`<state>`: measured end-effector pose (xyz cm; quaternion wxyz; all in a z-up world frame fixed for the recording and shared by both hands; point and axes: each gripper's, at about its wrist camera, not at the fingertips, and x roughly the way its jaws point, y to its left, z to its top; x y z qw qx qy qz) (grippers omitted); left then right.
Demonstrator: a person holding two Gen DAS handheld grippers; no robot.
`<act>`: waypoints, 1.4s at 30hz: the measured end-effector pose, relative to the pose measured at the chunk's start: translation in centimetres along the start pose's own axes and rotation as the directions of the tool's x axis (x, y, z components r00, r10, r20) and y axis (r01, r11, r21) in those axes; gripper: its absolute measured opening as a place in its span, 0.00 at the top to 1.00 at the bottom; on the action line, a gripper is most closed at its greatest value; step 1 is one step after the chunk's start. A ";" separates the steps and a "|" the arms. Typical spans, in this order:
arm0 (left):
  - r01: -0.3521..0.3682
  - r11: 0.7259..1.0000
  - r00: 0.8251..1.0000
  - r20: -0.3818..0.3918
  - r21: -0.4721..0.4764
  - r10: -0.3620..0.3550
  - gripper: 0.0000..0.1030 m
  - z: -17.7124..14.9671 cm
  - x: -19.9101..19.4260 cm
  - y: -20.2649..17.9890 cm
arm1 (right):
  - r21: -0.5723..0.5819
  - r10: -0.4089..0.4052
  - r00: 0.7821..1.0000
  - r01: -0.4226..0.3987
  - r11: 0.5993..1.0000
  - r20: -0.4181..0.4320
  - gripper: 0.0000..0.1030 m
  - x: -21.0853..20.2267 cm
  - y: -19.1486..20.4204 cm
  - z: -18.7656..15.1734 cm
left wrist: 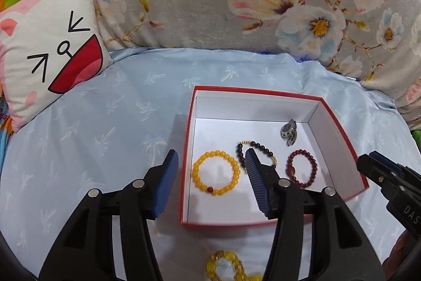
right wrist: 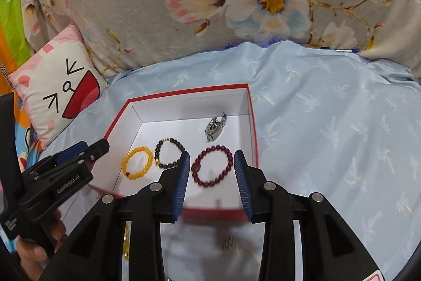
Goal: Organize jewelry
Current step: 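Withdraw both tools from the box toward the remaining jewelry, then grasp the dark garnet bead strand with the left tool while the right tool grasps the gold chain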
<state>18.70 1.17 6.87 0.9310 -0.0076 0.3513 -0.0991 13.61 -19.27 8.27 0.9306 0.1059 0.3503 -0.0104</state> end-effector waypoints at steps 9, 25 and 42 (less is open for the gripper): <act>-0.002 1.000 1.000 -0.001 -0.022 0.002 0.48 -4.5 -4.8 0.7 | 0.017 -0.001 1.000 0.002 1.000 -0.005 0.66 -4.7 -0.7 -5.2; 0.052 0.998 0.995 -0.088 -0.035 -0.055 0.46 -12.7 -8.5 -0.8 | 0.053 -0.005 0.997 0.010 0.999 -0.079 0.66 -8.7 -2.3 -13.1; 0.165 0.983 0.978 -0.140 0.076 -0.153 0.34 -15.5 -8.5 -7.1 | 0.087 -0.017 0.993 0.028 0.996 -0.121 0.66 -9.2 -3.7 -16.1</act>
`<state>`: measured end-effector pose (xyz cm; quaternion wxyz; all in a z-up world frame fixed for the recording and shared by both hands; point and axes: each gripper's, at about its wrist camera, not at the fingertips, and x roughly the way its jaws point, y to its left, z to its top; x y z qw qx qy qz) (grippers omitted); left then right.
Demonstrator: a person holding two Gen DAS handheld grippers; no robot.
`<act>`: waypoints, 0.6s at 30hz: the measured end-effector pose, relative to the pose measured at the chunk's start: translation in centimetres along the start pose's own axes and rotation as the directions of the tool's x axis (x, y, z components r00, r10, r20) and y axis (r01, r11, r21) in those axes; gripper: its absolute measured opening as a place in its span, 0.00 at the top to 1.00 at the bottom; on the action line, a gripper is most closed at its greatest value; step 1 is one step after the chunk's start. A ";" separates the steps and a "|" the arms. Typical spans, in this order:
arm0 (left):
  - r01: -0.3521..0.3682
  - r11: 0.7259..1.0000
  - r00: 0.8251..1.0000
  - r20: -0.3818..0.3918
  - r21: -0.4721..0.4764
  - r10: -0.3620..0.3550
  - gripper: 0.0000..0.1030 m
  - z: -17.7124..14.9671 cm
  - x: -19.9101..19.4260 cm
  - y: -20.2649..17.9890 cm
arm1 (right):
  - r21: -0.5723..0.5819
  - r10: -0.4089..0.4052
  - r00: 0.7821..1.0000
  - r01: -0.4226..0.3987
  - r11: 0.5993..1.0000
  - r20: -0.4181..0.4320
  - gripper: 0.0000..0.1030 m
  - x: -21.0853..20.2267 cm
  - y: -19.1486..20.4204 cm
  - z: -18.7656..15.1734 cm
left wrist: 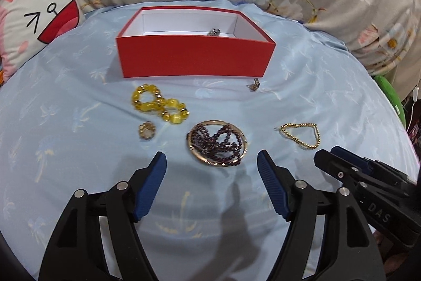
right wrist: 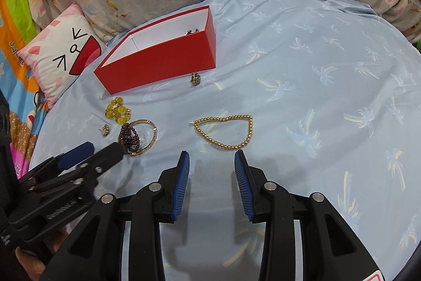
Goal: Organize jewelry
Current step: 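Grasp the dark garnet bead strand with the left tool while the right tool grasps the gold chain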
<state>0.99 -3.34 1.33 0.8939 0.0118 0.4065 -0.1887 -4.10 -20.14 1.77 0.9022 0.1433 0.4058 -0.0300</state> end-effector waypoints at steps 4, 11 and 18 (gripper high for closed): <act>0.001 1.000 1.000 -0.024 -0.011 -0.002 0.50 0.5 1.3 -0.1 | 0.009 -0.005 1.000 0.005 1.000 0.002 0.66 0.0 -0.5 0.0; 0.031 0.999 0.998 -0.046 -0.044 -0.033 0.93 0.8 2.1 1.1 | 0.022 -0.013 1.000 0.014 1.000 -0.008 0.66 0.5 -1.1 0.0; 0.095 0.989 0.995 -0.019 -0.112 -0.098 0.93 1.1 0.4 3.0 | 0.022 -0.023 1.000 0.023 0.999 -0.006 0.66 0.8 -1.3 0.4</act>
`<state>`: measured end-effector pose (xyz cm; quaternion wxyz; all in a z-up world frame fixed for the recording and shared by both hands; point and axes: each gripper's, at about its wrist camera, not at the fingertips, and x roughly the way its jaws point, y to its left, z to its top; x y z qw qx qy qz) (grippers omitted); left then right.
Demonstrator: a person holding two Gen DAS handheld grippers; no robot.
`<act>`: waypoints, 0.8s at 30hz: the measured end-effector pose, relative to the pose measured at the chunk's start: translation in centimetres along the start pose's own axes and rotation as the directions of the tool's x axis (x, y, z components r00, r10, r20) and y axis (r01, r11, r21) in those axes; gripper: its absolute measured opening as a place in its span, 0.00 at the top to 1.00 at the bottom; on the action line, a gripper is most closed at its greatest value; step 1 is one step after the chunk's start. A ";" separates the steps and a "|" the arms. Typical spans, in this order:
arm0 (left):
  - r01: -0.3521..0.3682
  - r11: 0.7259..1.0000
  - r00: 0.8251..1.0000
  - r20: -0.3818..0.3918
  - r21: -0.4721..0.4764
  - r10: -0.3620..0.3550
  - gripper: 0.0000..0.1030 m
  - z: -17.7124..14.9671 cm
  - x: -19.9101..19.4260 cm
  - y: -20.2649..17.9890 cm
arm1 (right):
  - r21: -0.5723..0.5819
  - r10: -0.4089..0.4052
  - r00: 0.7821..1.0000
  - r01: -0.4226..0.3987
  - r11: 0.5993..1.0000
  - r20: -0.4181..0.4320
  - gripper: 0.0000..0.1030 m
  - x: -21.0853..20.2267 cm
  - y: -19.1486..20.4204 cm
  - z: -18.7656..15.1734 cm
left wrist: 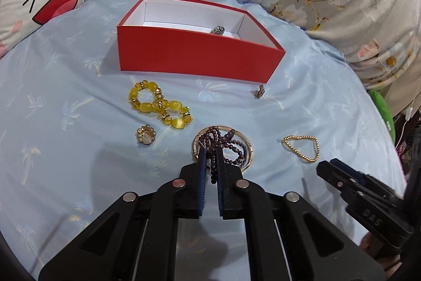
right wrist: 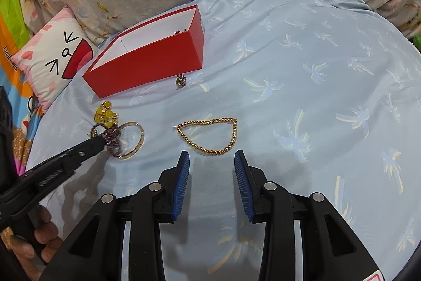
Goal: Organize jewelry
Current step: 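Grasp the dark garnet bead strand with the left tool while the right tool grasps the gold chain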
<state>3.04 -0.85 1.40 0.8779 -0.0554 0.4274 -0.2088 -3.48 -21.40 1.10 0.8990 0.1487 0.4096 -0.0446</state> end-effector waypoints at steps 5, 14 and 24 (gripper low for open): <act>0.070 0.996 0.998 0.004 -0.060 -0.070 0.93 -0.1 -1.5 1.3 | 0.002 -0.004 1.000 0.004 1.000 -0.006 0.66 0.5 0.0 0.2; -0.003 0.996 0.999 -0.035 -0.088 0.000 0.94 -1.9 -1.2 3.2 | -0.017 -0.010 1.000 0.010 1.000 -0.014 0.66 1.3 0.5 0.2; -0.104 0.994 0.995 -0.015 -0.032 0.103 0.94 -2.3 -0.7 3.4 | 0.007 -0.047 0.999 0.047 0.999 0.008 0.66 2.0 -0.5 2.0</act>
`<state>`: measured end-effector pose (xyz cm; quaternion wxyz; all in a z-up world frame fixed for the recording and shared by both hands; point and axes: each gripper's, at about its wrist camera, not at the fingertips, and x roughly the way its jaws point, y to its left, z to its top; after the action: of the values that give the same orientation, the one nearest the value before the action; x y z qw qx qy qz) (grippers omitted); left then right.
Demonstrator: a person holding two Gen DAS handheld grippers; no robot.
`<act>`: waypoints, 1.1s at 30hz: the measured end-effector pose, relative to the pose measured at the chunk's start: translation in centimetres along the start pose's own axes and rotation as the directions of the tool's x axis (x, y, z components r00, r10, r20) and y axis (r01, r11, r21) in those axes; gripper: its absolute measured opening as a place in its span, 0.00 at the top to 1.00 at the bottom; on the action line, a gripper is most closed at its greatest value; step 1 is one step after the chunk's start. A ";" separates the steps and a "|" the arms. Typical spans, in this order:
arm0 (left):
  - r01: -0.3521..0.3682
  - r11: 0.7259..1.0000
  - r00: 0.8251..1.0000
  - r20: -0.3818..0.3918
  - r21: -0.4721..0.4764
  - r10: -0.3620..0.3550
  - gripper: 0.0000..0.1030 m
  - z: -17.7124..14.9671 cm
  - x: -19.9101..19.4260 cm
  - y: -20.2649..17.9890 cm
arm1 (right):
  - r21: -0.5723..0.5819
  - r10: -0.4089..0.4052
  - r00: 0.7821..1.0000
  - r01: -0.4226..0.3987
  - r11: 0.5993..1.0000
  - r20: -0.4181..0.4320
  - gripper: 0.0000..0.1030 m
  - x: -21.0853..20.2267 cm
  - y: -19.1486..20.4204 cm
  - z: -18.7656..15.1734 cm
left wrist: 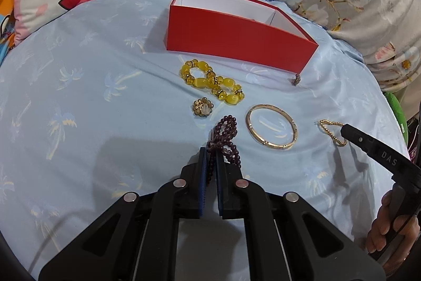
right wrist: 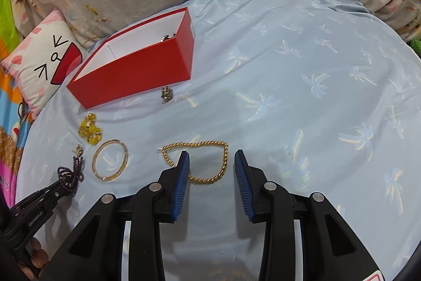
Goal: Organize jewelry
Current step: 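Grasp the dark garnet bead strand with the left tool while the right tool grasps the gold chain, then carry the garnet strand and gold chain into the red box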
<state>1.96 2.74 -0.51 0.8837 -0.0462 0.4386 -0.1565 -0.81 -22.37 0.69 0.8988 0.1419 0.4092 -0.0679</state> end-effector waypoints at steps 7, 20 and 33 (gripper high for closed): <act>0.029 0.999 1.000 0.001 -0.028 -0.029 0.94 0.2 0.2 0.6 | -0.026 -0.035 0.999 0.035 0.999 -0.001 0.69 1.3 0.3 0.5; 0.050 0.997 0.999 -0.009 -0.054 -0.051 0.94 0.4 0.1 0.8 | -0.043 -0.023 1.000 0.023 0.999 0.005 0.96 0.5 0.7 0.1; 0.119 0.993 0.992 0.053 -0.019 -0.118 0.95 2.8 -2.9 -0.8 | -0.067 0.080 0.993 -0.074 0.995 0.091 0.96 -4.0 3.1 2.2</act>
<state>2.34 2.77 3.54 0.8833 -0.0859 0.4139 -0.2025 -1.14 -20.02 5.70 0.9229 0.1258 0.3629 -0.0268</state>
